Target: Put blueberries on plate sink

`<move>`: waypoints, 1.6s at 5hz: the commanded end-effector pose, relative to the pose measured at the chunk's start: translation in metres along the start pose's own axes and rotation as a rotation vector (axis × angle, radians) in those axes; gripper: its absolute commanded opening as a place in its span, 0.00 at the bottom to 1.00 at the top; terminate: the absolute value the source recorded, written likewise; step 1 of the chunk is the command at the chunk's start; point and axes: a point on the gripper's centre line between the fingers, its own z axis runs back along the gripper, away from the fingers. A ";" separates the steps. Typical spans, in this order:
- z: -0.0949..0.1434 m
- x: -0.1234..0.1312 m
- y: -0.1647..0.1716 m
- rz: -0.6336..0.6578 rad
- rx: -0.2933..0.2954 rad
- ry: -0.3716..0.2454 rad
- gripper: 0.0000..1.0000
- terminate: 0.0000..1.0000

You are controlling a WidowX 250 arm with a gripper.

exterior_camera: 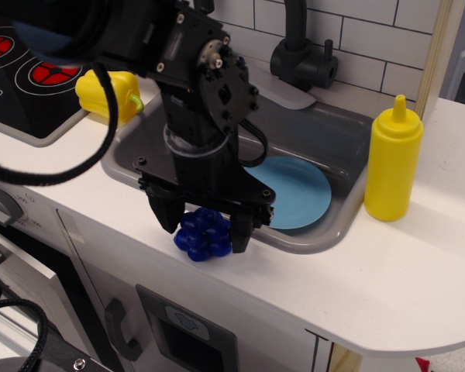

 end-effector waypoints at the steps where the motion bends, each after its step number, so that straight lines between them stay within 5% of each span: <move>1: -0.013 0.001 -0.001 0.007 0.019 -0.014 1.00 0.00; 2: -0.014 0.001 -0.002 0.023 0.016 -0.016 0.00 0.00; 5: 0.025 0.032 -0.005 0.147 -0.036 0.019 0.00 0.00; 6: 0.025 0.056 -0.010 0.233 -0.035 0.003 0.00 0.00; 7: 0.001 0.086 -0.014 0.287 0.006 -0.004 0.00 0.00; 8: -0.015 0.106 -0.014 0.296 -0.017 -0.019 0.00 0.00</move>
